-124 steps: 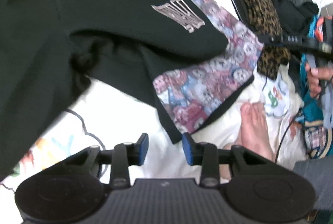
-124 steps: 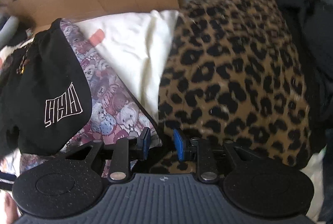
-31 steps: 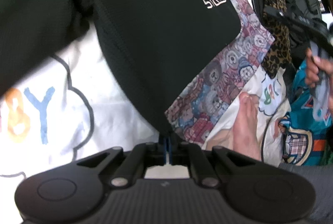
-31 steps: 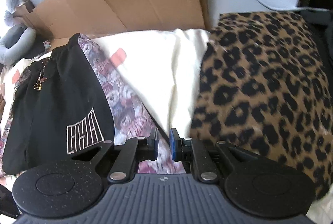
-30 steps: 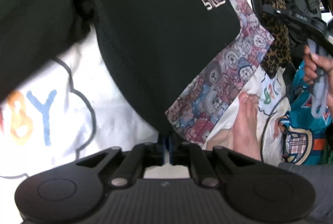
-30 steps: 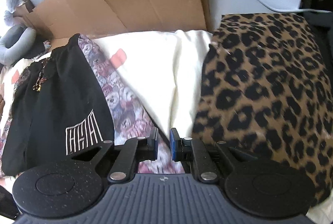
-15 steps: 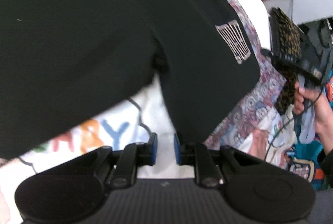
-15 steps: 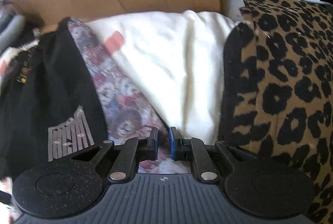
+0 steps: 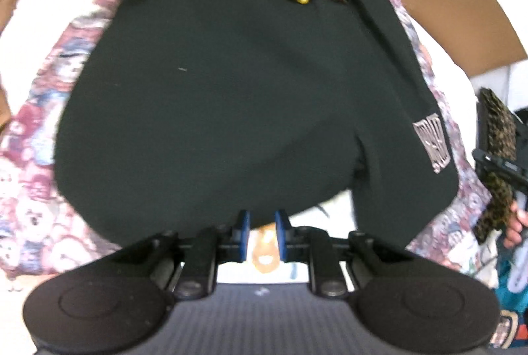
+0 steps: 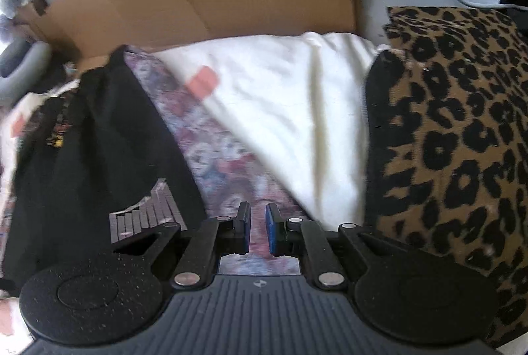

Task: Fold clothes
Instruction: 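Move both open tools over the hem of the shorts' leg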

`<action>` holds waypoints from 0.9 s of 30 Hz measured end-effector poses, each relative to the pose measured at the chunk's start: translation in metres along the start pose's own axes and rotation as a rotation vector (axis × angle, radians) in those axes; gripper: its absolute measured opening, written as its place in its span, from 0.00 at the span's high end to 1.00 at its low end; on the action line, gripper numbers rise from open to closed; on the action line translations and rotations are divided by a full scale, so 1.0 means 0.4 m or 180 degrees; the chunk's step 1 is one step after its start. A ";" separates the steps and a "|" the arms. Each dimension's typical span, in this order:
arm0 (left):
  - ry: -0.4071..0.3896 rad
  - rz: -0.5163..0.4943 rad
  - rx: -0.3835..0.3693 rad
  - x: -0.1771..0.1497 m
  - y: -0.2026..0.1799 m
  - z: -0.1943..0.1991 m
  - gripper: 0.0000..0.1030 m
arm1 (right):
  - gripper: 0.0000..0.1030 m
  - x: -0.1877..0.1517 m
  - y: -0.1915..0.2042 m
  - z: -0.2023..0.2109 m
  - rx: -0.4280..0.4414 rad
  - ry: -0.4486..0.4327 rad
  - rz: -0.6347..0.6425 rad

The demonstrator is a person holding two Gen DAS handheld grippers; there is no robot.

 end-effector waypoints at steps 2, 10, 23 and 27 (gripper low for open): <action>-0.0103 0.0093 0.0037 0.000 0.017 0.011 0.84 | 0.86 -0.002 0.021 0.012 0.0094 -0.0010 0.0040; -0.0225 0.0155 0.0079 -0.015 0.040 0.022 0.78 | 0.86 0.008 0.128 0.064 0.0509 -0.0119 0.0230; -0.0224 0.0426 0.0127 -0.101 0.101 -0.013 0.65 | 0.86 -0.070 0.340 0.097 0.1236 0.0053 0.0844; -0.0325 0.0686 0.0100 -0.124 0.146 -0.001 0.62 | 0.86 -0.099 0.379 0.096 0.1345 0.0140 0.0973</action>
Point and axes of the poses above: each gripper's, at about its wrist camera, not at the fingertips, and z roughly against the way its jaws point, y to its left, x to its top, the point moved 1 cm from there along -z, roughly the way its jaws point, and after that the axes turned 9 degrees about -x, right-handed, at the moved point
